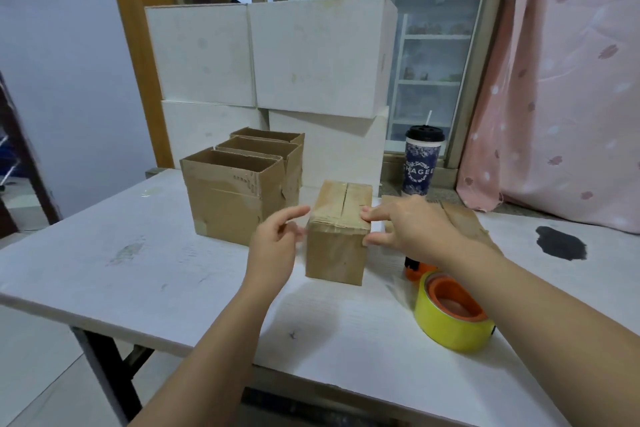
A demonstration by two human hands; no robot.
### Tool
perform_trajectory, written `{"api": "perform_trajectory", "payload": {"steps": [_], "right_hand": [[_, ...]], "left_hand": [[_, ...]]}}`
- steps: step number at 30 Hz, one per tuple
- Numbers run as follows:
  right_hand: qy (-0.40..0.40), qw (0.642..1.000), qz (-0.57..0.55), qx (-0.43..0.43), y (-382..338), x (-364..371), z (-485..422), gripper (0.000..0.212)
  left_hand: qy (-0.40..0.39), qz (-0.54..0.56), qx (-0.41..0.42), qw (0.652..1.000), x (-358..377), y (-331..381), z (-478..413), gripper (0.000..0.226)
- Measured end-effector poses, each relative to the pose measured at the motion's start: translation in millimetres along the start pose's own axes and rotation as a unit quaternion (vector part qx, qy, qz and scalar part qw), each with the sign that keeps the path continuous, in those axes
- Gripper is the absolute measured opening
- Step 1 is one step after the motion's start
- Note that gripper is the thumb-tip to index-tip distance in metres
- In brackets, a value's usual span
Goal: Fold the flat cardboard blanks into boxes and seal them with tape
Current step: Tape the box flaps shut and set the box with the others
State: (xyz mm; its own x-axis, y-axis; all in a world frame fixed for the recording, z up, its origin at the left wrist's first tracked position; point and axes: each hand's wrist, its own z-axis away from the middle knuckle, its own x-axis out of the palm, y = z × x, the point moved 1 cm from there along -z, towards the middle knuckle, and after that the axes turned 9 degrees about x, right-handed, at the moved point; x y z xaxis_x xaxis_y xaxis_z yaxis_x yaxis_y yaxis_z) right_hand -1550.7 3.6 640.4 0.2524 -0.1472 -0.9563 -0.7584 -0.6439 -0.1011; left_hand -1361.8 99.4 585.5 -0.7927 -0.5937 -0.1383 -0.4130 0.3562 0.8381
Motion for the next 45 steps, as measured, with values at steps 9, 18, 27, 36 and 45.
{"api": "perform_trajectory", "payload": {"steps": [9, 18, 27, 36, 45], "right_hand": [[0.011, 0.998, -0.057, 0.011, 4.5, 6.1, 4.9, 0.048], [0.041, 0.996, -0.078, 0.027, 1.7, 11.2, 11.7, 0.044], [0.076, 0.988, -0.101, 0.084, -11.4, 25.8, 9.4, 0.053], [0.067, 0.983, -0.135, 0.102, -18.9, 17.4, 9.1, 0.073], [0.075, 0.985, -0.118, 0.098, -17.2, 26.5, 10.4, 0.045]], "left_hand": [[-0.015, -0.057, 0.085, 0.995, 4.1, -15.9, 3.3, 0.037], [-0.153, -0.084, 0.114, 0.978, -6.2, -17.9, -21.3, 0.021], [-0.168, -0.129, 0.146, 0.966, -3.6, -17.0, -19.0, 0.023], [-0.171, -0.132, 0.117, 0.969, 11.7, 2.1, -22.0, 0.059], [-0.205, -0.136, 0.131, 0.960, 4.6, -7.2, -29.0, 0.029]]}}
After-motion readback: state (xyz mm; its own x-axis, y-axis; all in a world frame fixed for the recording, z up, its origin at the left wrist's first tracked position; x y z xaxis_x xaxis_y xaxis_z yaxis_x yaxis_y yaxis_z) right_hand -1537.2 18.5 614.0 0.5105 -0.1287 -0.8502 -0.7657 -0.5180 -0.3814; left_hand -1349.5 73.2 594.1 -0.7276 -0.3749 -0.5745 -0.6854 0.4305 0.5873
